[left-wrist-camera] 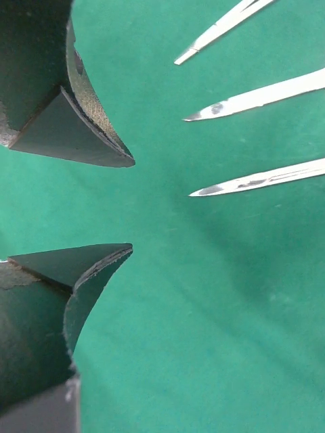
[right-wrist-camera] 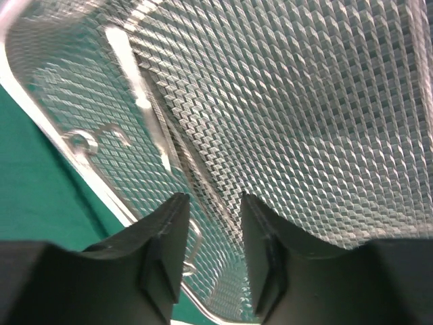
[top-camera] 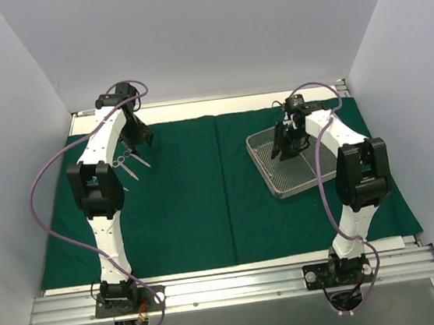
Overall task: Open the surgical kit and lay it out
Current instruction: Place the medical item in the surgical kit, then pick up the medical item from the container, then place the medical item in the surgical kit.
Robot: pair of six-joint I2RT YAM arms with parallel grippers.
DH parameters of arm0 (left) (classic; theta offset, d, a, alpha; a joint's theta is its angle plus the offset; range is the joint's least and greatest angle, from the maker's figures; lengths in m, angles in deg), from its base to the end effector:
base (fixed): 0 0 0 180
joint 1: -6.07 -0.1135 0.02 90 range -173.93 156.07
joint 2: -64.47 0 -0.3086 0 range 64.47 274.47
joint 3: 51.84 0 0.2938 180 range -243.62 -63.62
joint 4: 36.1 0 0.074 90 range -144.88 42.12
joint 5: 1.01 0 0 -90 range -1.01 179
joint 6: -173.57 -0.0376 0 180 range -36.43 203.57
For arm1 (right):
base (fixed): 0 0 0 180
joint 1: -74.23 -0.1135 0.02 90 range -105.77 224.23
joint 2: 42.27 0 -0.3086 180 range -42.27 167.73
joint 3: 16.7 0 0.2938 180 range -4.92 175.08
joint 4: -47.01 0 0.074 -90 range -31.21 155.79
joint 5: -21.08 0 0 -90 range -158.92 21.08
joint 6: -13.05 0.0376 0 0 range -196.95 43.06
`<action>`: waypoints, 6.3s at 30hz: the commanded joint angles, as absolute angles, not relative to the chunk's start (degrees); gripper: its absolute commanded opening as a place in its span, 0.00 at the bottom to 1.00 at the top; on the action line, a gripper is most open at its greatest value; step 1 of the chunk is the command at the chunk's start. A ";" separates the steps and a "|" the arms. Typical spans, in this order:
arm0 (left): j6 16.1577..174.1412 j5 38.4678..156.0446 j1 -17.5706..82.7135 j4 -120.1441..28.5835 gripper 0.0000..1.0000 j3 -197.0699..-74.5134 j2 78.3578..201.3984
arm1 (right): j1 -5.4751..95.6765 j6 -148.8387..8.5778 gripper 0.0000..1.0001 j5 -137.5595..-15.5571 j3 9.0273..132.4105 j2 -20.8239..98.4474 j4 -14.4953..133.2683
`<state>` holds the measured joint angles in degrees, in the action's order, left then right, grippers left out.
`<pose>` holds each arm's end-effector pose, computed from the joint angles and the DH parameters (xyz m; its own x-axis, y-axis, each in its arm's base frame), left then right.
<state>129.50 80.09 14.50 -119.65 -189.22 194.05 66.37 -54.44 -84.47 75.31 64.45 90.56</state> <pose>0.5301 -0.0727 0.2835 -0.7438 -0.6074 -0.2789 -0.6143 0.7857 -0.0726 0.4453 0.0717 0.2407 -0.8822 0.2505 -0.3987 0.0718 0.9083 0.4120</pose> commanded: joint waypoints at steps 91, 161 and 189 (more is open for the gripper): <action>135.69 141.73 24.71 -42.52 0.70 -130.60 144.54 | 53.75 28.22 0.00 -134.57 63.46 62.24 -34.75; 120.22 79.16 -3.85 -95.69 0.02 -136.92 158.14 | 56.73 -60.16 0.82 -79.38 90.89 55.55 96.15; 120.92 78.45 -9.66 -98.86 0.03 -148.00 177.41 | 61.04 -60.42 0.83 -81.40 89.57 57.05 95.88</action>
